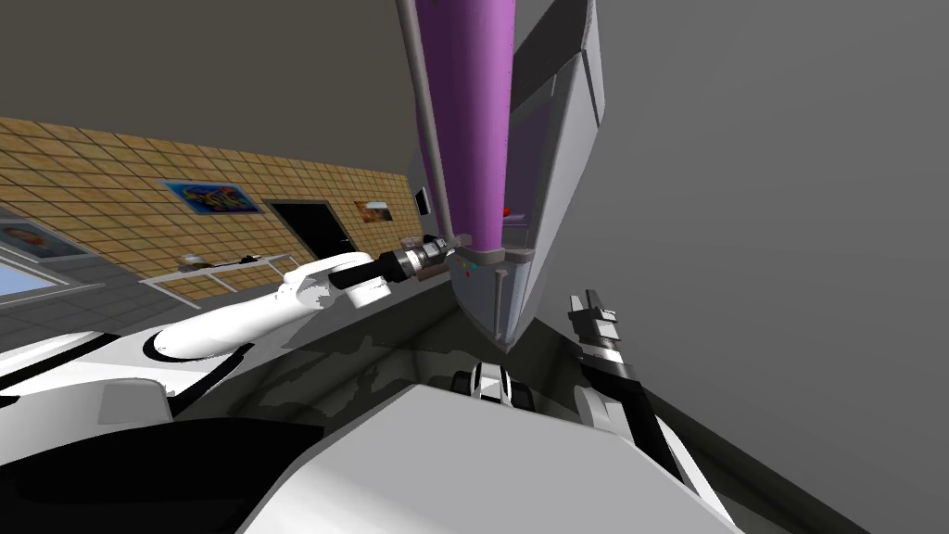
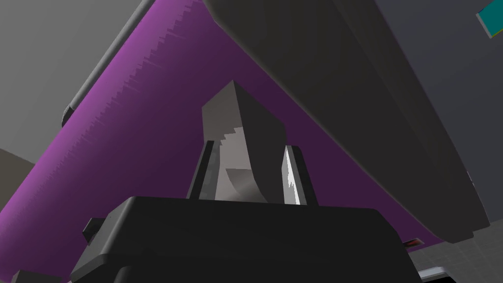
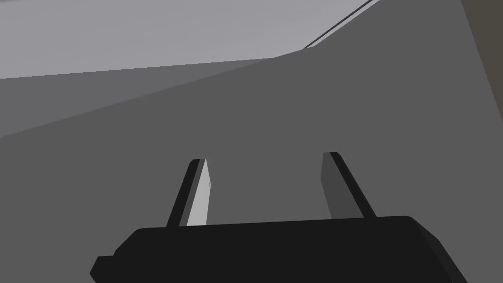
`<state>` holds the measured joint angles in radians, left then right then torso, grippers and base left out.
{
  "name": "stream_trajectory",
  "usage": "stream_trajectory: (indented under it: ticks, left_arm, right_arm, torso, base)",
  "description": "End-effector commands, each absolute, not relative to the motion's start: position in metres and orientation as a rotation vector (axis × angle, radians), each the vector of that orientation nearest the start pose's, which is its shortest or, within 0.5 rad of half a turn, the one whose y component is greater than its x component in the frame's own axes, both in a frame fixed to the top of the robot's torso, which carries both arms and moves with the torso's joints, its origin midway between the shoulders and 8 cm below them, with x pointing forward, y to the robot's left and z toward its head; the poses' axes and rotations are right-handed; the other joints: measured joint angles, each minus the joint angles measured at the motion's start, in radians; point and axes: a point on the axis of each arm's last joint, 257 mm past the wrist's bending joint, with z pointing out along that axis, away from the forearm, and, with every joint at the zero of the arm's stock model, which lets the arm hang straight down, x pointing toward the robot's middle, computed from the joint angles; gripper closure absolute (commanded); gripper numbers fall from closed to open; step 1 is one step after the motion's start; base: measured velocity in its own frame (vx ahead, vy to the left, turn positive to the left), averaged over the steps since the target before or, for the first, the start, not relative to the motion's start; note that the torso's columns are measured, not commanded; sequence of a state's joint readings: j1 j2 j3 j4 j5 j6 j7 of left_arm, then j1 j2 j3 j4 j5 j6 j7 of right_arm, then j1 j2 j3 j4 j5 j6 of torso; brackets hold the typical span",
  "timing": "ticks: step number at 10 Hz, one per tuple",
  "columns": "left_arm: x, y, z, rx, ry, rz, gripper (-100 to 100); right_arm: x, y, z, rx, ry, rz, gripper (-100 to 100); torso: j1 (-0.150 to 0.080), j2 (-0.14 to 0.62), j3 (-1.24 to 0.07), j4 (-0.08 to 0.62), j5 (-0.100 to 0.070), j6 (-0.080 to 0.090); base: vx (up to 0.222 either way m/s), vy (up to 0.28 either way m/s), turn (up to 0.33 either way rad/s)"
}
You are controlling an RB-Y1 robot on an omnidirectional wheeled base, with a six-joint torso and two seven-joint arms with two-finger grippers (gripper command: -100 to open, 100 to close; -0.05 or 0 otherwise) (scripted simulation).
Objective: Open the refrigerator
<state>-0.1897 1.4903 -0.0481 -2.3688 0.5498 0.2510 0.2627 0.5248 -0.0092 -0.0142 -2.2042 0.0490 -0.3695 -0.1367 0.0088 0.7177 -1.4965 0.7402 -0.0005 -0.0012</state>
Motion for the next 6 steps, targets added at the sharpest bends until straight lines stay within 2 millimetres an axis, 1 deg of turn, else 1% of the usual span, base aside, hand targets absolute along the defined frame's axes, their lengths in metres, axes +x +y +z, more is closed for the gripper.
stream_trajectory:
  ticks: [1, 2, 3, 4, 6]
  left_arm:
    - [0.449, 0.168, 0.121, -0.113, 1.626, -1.100, 100]
    - [0.449, 0.168, 0.121, -0.113, 1.626, -1.100, 100]
    - [0.432, 0.150, 0.108, -0.087, 1.667, -1.147, 100]
    - [0.428, 0.145, 0.109, -0.075, 1.671, -1.159, 100]
    - [0.419, 0.136, 0.109, -0.051, 1.679, -1.182, 100]
  right_arm:
    - [0.373, -0.291, -0.046, 0.871, 0.755, 1.308, 0]
    - [0.373, -0.291, -0.046, 0.871, 0.755, 1.308, 0]
    - [0.373, -0.291, -0.046, 0.871, 0.755, 1.308, 0]
    - [0.373, -0.291, -0.046, 0.870, 0.755, 1.308, 0]
    - [0.373, -0.291, -0.046, 0.870, 0.755, 1.308, 0]
  torso:
    - [0.002, 0.002, 0.002, 0.000, 0.001, 0.000]
    - [0.001, 0.001, 0.002, -0.001, 0.001, 0.000]
    - [0.001, 0.001, 0.002, -0.001, 0.001, 0.000]
    - [0.007, 0.006, 0.007, -0.003, 0.003, 0.000]
    - [0.006, 0.007, 0.009, -0.006, 0.006, 0.000]
  base:
    - [0.004, -0.006, -0.017]
    - [0.000, 0.000, 0.000]
    - [-0.013, 0.148, 0.056]
    - [0.000, 0.230, -0.019]
    - [-0.035, 0.259, -0.056]
